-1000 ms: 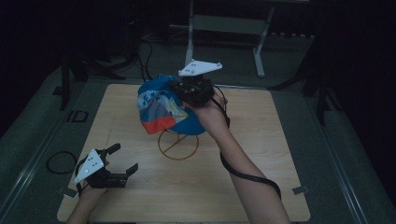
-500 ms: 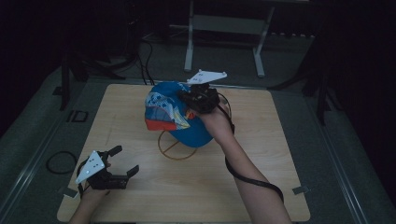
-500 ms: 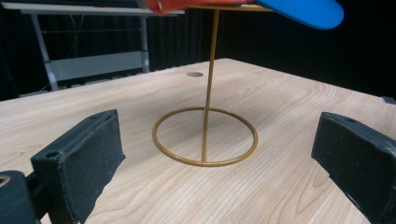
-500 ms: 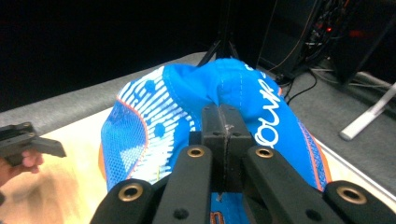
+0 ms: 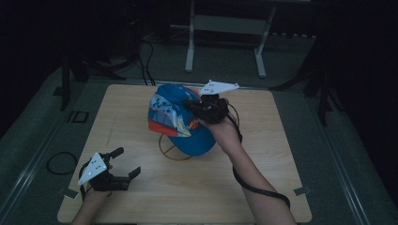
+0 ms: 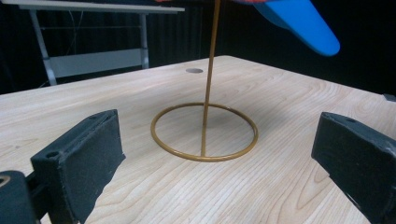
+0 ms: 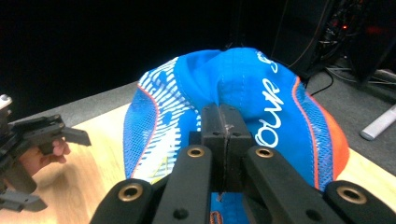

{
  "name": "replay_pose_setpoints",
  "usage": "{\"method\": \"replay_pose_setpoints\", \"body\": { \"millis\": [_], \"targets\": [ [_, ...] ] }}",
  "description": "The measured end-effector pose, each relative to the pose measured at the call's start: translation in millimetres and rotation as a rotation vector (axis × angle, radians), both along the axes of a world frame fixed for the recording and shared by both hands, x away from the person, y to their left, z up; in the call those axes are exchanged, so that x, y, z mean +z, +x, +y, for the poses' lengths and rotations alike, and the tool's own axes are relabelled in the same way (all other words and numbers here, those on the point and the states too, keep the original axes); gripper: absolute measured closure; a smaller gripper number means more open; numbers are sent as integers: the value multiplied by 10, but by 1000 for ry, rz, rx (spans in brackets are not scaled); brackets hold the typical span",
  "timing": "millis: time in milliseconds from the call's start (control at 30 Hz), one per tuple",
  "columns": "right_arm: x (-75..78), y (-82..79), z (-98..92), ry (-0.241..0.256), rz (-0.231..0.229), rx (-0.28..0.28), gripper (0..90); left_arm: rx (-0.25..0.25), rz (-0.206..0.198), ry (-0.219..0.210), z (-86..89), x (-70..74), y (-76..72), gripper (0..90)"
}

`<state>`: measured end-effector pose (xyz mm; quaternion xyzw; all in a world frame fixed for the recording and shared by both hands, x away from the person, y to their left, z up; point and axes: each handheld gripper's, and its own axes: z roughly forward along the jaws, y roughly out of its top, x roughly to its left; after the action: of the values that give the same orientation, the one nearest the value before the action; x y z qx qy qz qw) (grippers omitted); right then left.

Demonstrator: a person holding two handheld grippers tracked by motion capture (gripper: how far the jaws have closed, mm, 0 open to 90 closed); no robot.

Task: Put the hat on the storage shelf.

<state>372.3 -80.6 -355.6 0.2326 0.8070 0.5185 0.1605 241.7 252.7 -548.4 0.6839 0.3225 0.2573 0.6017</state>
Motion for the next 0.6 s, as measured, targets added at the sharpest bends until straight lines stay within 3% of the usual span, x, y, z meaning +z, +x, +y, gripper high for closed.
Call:
{"method": "replay_pose_setpoints", "body": {
  "millis": [233,367,433,600],
  "targets": [
    [-62,-62,3,-6,-10,8,896,9,4,-4,33,-25,-1,23],
    [-61,-45,-32,32,-15,-6,780,11,5,-8,37,-33,-5,23],
    [-53,-44,-50,49,-17,-12,766,10,5,-6,35,-37,-6,23],
    [-57,-40,-70,22,-34,-39,731,3,9,-2,31,-42,-3,23]
  ]
}}
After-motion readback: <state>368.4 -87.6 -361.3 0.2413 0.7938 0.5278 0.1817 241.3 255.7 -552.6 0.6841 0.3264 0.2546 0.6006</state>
